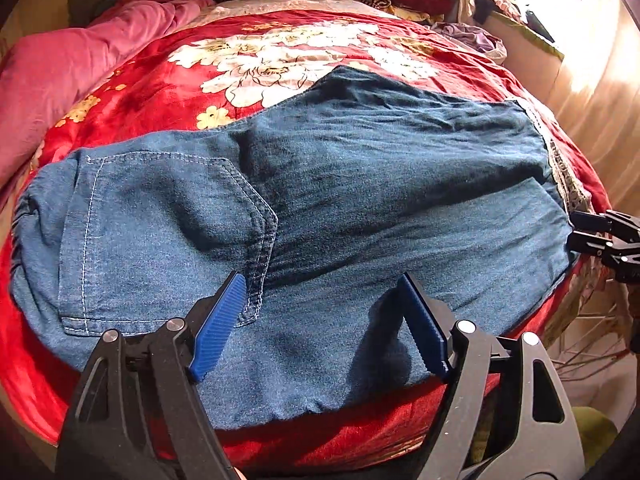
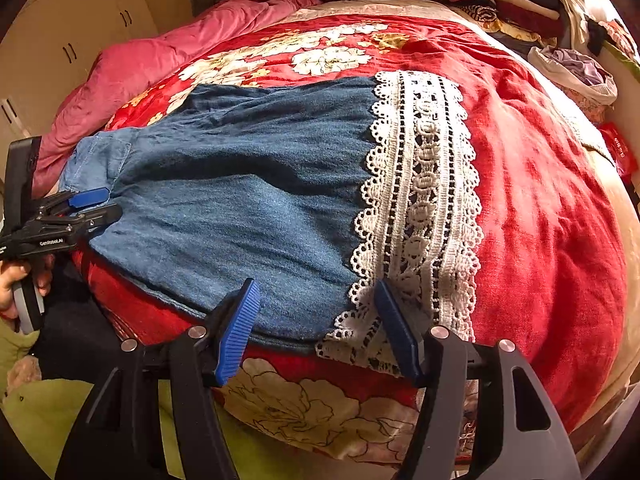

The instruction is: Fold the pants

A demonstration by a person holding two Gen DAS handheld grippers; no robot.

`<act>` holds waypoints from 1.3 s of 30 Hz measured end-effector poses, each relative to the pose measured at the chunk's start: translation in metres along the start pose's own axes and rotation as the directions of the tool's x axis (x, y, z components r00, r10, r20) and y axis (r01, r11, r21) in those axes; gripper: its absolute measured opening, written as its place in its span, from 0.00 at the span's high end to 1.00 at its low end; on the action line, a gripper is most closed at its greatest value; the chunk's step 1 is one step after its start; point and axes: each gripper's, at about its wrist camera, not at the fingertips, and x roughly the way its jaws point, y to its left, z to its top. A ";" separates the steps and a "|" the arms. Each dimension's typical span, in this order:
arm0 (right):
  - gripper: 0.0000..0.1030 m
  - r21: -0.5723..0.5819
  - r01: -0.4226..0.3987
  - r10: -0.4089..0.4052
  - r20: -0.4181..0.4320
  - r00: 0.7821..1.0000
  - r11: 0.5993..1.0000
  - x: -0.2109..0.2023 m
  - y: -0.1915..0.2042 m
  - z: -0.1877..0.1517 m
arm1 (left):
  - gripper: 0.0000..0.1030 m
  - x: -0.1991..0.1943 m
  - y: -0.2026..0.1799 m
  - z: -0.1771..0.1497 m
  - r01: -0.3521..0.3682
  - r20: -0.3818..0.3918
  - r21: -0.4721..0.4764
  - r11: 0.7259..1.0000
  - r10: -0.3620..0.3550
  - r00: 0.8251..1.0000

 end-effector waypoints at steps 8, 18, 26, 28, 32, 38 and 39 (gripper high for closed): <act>0.39 0.027 -0.044 0.038 0.186 0.982 0.999 -0.040 -0.012 0.028 | 0.32 -0.045 0.004 0.041 0.059 0.127 -0.019 0.998 -0.056 0.990; 0.39 -0.060 -0.001 0.012 0.176 0.984 0.998 -0.002 0.004 0.072 | 0.32 0.020 -0.007 0.136 0.094 0.073 0.073 0.993 -0.100 0.992; 0.38 -0.040 0.026 -0.021 0.109 0.994 0.999 0.030 -0.008 0.064 | 0.41 0.092 0.003 0.157 0.231 -0.088 0.081 0.970 -0.224 0.971; 0.38 -0.029 0.015 -0.012 0.104 0.995 0.999 0.035 -0.012 0.060 | 0.48 0.102 -0.003 0.152 0.249 -0.110 0.087 0.965 -0.239 0.965; 0.38 -0.022 0.006 -0.004 0.109 0.994 1.000 0.035 -0.015 0.057 | 0.94 0.094 -0.008 0.152 0.323 -0.074 0.104 0.941 -0.316 0.946; 0.38 -0.010 0.016 -0.015 0.109 0.994 1.000 0.036 -0.014 0.058 | 0.96 0.091 -0.005 0.168 0.175 0.004 0.104 0.979 -0.176 0.984; 0.37 -0.013 0.018 -0.017 0.109 0.994 1.000 0.038 -0.014 0.058 | 0.96 0.102 -0.004 0.166 0.152 -0.015 0.104 0.983 -0.151 0.988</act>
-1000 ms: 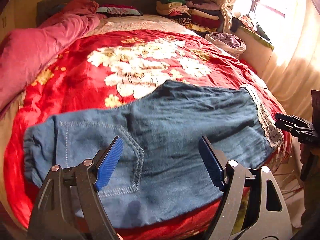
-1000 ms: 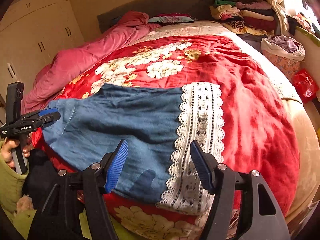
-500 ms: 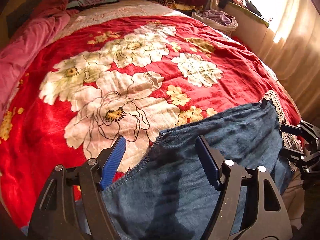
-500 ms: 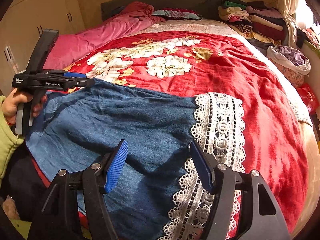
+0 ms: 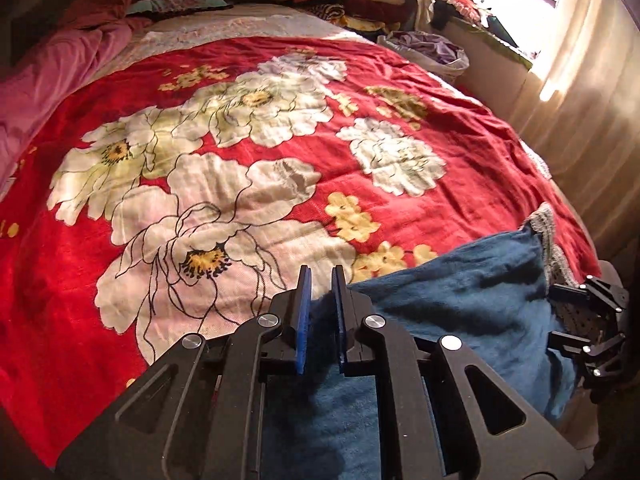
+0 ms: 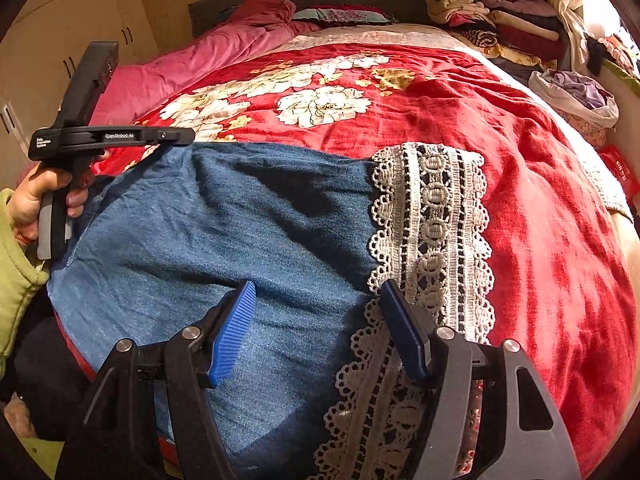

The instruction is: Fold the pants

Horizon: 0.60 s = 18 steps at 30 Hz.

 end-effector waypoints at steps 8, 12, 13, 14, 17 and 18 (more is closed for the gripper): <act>0.37 0.028 -0.025 0.022 0.103 0.994 0.999 -0.039 -0.017 0.019 | 0.82 -0.040 0.011 -0.013 -0.011 0.129 -0.057 0.998 0.019 0.991; 0.39 0.141 -0.009 -0.009 0.130 0.991 0.990 -0.043 -0.061 0.044 | 0.70 -0.076 -0.003 -0.024 0.042 0.218 -0.062 0.997 -0.027 0.976; 0.47 0.168 -0.003 -0.015 0.103 0.995 0.986 -0.033 -0.073 0.050 | 0.69 -0.078 -0.009 -0.028 0.051 0.218 -0.060 0.997 -0.037 0.975; 0.52 0.190 -0.010 -0.004 0.076 0.997 0.982 -0.025 -0.081 0.053 | 0.69 -0.076 -0.016 -0.032 0.050 0.206 -0.053 0.997 -0.038 0.978; 0.54 0.231 -0.047 0.043 0.020 0.999 0.972 0.004 -0.097 0.060 | 0.69 -0.061 -0.033 -0.045 0.017 0.167 -0.009 1.000 -0.015 0.986; 0.54 0.229 -0.048 0.050 -0.001 0.999 0.972 0.014 -0.098 0.062 | 0.69 -0.054 -0.036 -0.049 -0.002 0.149 0.001 1.000 0.002 0.989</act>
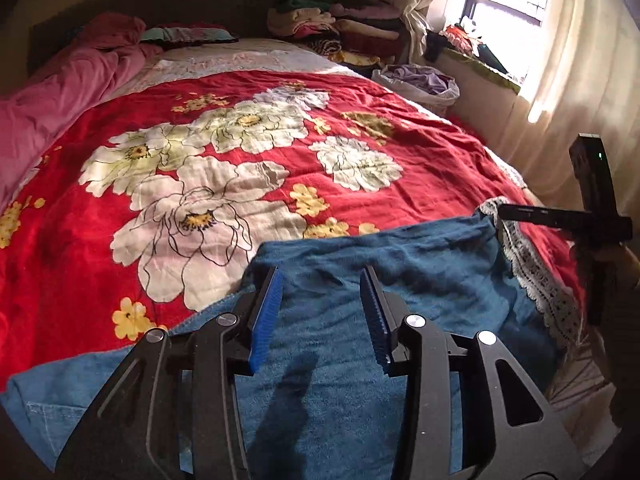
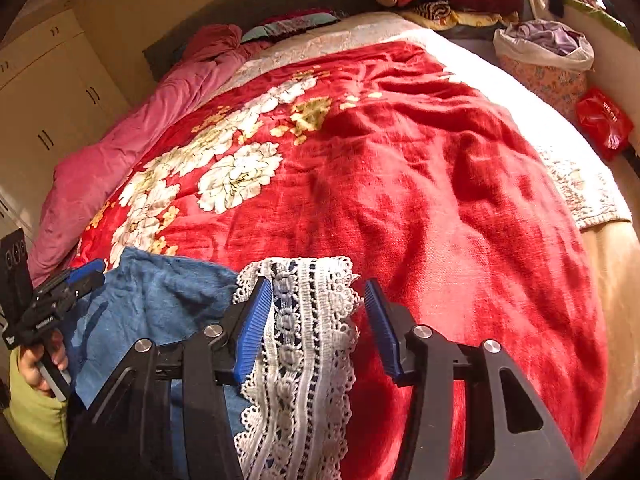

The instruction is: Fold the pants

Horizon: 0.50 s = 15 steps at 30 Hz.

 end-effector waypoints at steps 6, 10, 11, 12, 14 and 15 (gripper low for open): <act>0.67 -0.026 -0.027 0.026 -0.017 1.000 0.999 0.016 0.002 -0.009 | 0.56 0.022 0.003 -0.011 -0.043 -0.067 -0.001 0.999 0.043 0.997; 0.80 -0.147 -0.008 0.013 0.029 1.000 0.989 0.000 0.024 -0.017 | 0.56 0.022 0.006 -0.012 -0.042 -0.060 -0.022 0.999 0.041 0.997; 0.82 -0.157 -0.008 0.017 0.054 0.998 0.988 -0.007 0.027 -0.016 | 0.56 0.021 0.007 -0.011 -0.046 -0.054 -0.027 0.999 0.045 0.998; 0.82 -0.152 -0.010 0.023 0.085 0.996 0.988 -0.016 0.027 -0.014 | 0.56 0.020 0.007 -0.011 -0.055 -0.048 -0.034 0.998 0.053 0.997; 0.82 -0.157 0.002 0.018 0.127 0.992 0.988 -0.029 0.026 -0.004 | 0.52 0.018 0.011 -0.009 -0.086 -0.034 -0.059 0.995 0.084 0.996; 0.82 -0.178 0.019 0.007 0.144 0.990 0.984 -0.032 0.027 0.001 | 0.50 0.018 0.014 -0.008 -0.090 -0.035 -0.077 0.993 0.088 0.996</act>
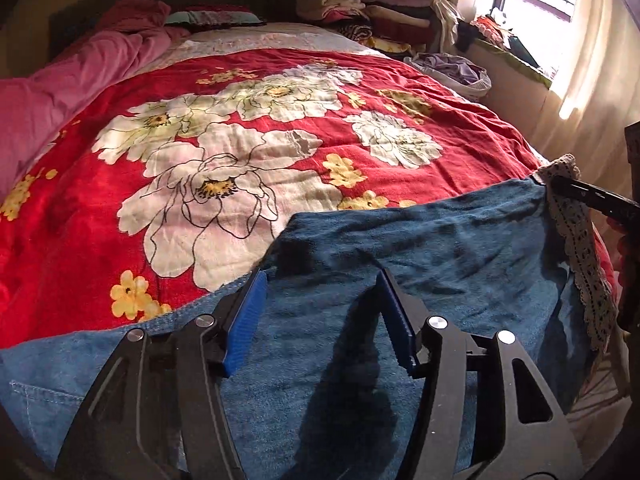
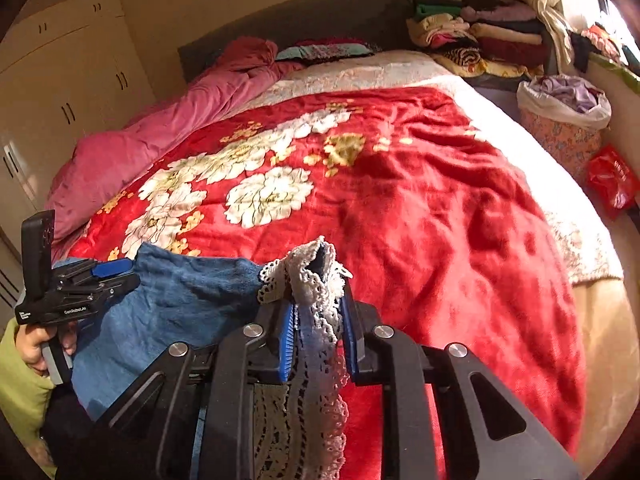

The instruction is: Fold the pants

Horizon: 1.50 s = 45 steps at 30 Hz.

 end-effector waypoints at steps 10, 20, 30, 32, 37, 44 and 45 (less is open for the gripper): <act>0.76 -0.040 0.135 -0.139 -0.136 0.981 0.990 0.052 -0.005 -0.017 | 0.49 0.008 0.014 -0.004 0.011 -0.011 -0.059 0.998 -0.012 1.000; 0.52 0.003 0.192 -0.191 -0.097 0.977 0.981 0.027 -0.012 -0.019 | 0.36 0.004 0.011 -0.009 0.022 0.012 -0.035 0.999 -0.022 1.000; 0.44 0.025 0.232 -0.231 -0.012 0.973 0.972 -0.043 0.004 -0.040 | 0.25 -0.037 0.015 -0.008 -0.040 0.120 -0.044 0.998 0.045 0.992; 0.44 0.008 0.221 -0.221 -0.005 0.975 0.975 -0.050 0.012 -0.043 | 0.24 -0.050 0.014 -0.012 -0.041 0.144 -0.049 0.998 0.048 0.988; 0.44 -0.021 0.191 -0.190 0.025 0.981 0.981 -0.063 0.035 -0.052 | 0.24 -0.079 0.010 -0.025 -0.049 0.175 -0.060 0.997 0.059 0.983; 0.44 -0.123 0.112 -0.109 0.032 0.994 0.986 -0.063 0.081 -0.064 | 0.20 -0.099 0.005 -0.052 -0.157 0.120 -0.034 0.987 0.160 0.980; 0.44 -0.138 0.105 -0.102 0.033 0.994 0.985 -0.063 0.086 -0.065 | 0.19 -0.099 0.007 -0.055 -0.170 0.108 -0.038 0.985 0.173 0.979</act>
